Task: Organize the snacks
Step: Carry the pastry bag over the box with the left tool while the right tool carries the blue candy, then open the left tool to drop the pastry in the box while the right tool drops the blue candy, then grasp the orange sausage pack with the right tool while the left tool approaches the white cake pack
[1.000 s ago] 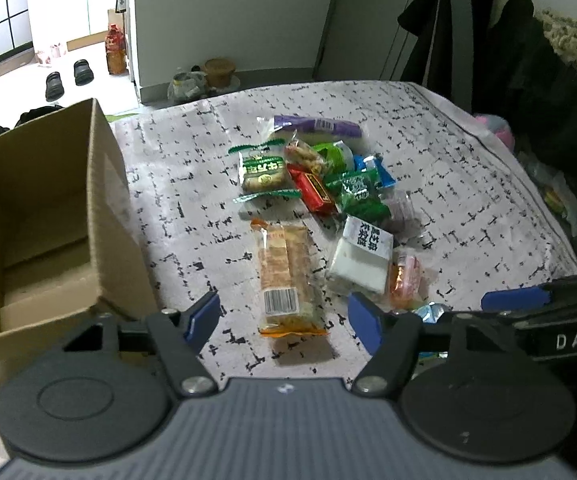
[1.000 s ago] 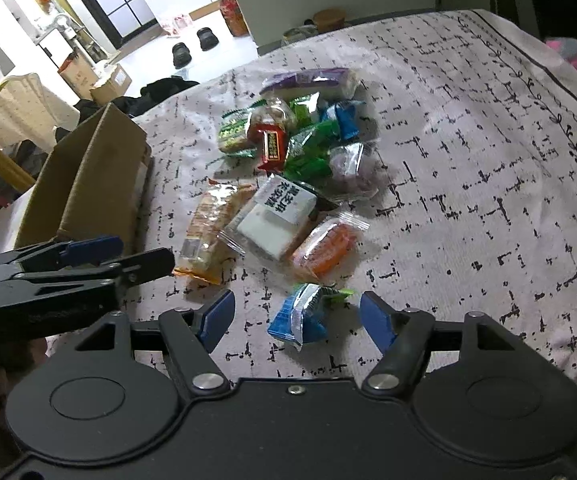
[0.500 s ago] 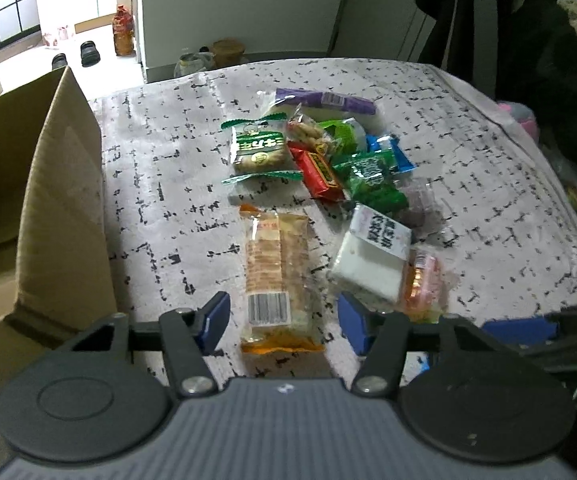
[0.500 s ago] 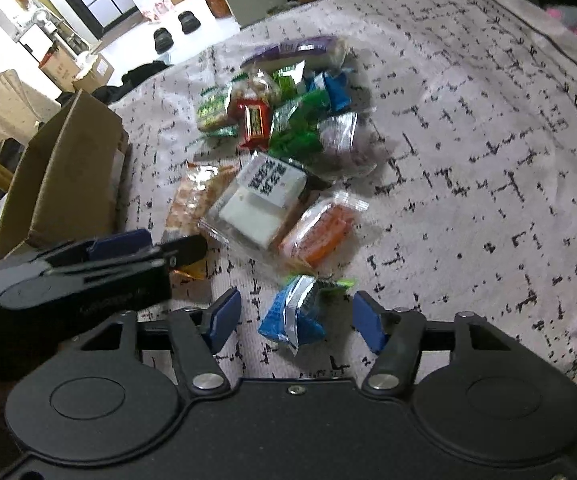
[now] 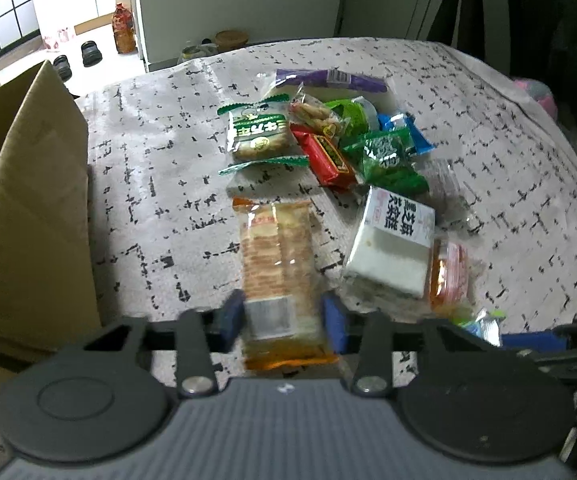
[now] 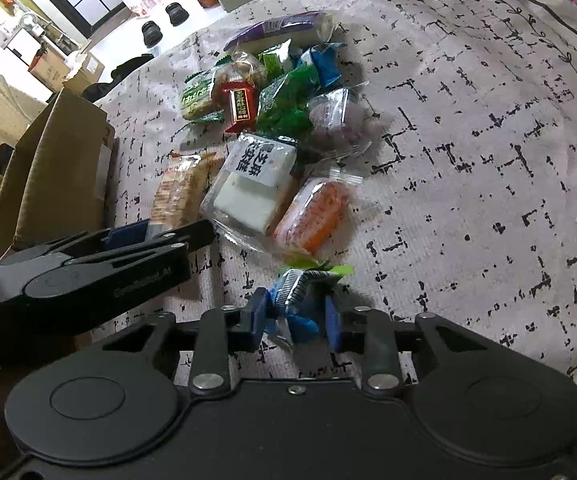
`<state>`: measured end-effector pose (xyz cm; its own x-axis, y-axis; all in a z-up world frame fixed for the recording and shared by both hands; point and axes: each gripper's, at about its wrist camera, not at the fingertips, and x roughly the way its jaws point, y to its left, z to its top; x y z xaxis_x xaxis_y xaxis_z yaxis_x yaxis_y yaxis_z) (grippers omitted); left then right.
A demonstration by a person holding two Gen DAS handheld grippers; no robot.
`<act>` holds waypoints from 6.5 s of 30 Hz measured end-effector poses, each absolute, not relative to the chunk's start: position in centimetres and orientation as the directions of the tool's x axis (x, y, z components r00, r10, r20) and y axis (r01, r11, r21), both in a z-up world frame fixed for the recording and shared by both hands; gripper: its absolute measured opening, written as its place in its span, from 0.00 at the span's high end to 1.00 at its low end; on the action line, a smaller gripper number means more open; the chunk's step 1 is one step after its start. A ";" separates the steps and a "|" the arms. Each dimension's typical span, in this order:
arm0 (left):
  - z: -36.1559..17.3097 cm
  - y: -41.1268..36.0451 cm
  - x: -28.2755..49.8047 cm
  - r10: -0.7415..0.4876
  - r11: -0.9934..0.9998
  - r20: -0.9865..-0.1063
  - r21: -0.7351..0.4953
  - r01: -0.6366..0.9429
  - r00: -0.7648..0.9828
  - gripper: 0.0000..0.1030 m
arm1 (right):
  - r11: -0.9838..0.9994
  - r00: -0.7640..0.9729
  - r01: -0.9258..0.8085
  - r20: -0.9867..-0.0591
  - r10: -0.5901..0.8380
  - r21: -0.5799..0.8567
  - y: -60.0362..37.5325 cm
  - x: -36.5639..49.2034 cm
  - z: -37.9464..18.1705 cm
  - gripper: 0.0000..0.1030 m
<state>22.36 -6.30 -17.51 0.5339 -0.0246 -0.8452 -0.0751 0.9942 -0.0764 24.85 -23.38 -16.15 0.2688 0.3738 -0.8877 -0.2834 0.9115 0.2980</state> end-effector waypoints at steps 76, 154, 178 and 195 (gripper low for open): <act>-8.8 13.3 12.4 0.243 0.848 -0.690 -0.190 -0.495 0.681 0.67 | 0.716 0.333 -0.585 -0.693 0.640 0.381 -3.4 23.3 -7.5 0.78; -6.5 -1.8 17.5 0.006 0.982 -0.729 -0.124 -0.141 0.684 0.00 | 0.886 0.509 -0.346 -0.732 0.453 0.308 -25.7 25.5 -8.9 0.02; -12.3 -5.8 22.9 -0.046 0.987 -0.768 -0.132 -0.087 0.638 0.02 | 0.913 0.400 -0.217 -0.821 0.407 0.346 -25.6 29.4 -15.2 0.34; -14.0 -7.1 24.3 -0.064 0.991 -0.790 -0.120 -0.052 0.610 0.02 | 0.937 0.347 -0.195 -0.873 0.343 0.290 -25.8 30.6 -17.1 0.74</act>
